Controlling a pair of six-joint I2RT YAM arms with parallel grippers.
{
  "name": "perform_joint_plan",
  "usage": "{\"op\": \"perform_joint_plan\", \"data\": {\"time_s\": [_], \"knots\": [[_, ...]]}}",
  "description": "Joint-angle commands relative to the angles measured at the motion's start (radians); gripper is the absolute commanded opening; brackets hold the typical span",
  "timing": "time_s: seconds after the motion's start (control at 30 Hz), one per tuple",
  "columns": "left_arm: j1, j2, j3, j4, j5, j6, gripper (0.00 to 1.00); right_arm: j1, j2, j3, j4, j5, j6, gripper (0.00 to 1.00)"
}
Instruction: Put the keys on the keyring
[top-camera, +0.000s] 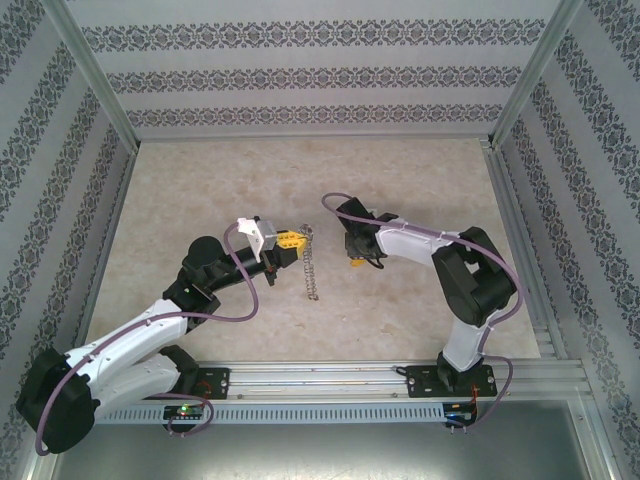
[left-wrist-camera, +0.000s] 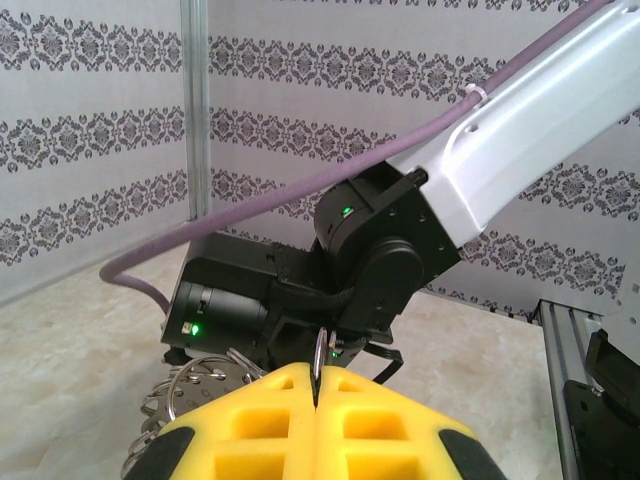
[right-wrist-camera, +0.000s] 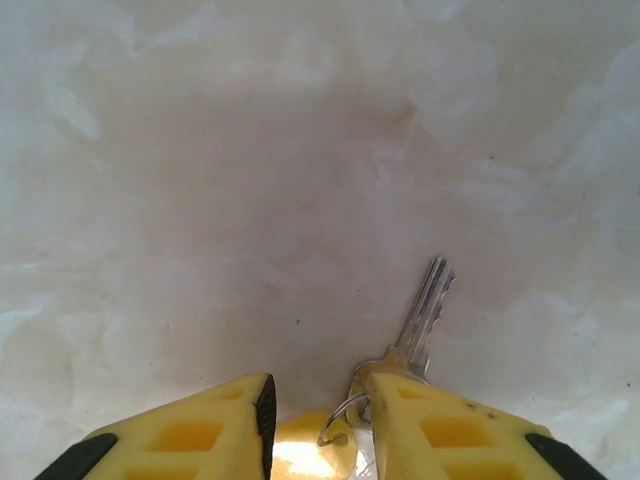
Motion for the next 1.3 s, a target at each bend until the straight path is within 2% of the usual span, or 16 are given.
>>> {"op": "perform_joint_plan", "data": {"time_s": [0.0, 0.37, 0.6, 0.7, 0.8, 1.07, 1.17, 1.27], "knots": [[-0.015, -0.002, -0.009, 0.090, 0.012, -0.020, 0.00, 0.012, 0.026, 0.020, -0.024, 0.035, 0.021, 0.32], [-0.016, -0.003, -0.009, 0.097, 0.013, -0.027, 0.00, 0.017, 0.024, 0.002, -0.031, 0.061, 0.014, 0.24], [-0.015, -0.001, -0.010, 0.101, 0.016, -0.033, 0.00, 0.017, 0.009, -0.013, -0.029, 0.058, 0.011, 0.10], [-0.016, 0.000, -0.007, 0.101, 0.015, -0.036, 0.00, 0.019, -0.004, -0.017, -0.030, 0.062, 0.004, 0.00], [-0.016, 0.000, -0.005, 0.098, 0.019, -0.037, 0.00, 0.019, -0.025, -0.026, -0.032, 0.063, -0.009, 0.00], [-0.017, 0.004, 0.007, 0.075, 0.020, -0.031, 0.00, 0.015, -0.209, -0.070, 0.016, 0.035, -0.071, 0.00], [-0.016, 0.007, 0.010, 0.058, 0.020, -0.022, 0.00, 0.009, -0.300, -0.105, 0.078, -0.039, -0.119, 0.00], [-0.016, 0.016, 0.016, 0.044, 0.021, -0.010, 0.00, -0.010, -0.412, -0.175, 0.198, -0.170, -0.164, 0.00]]}}
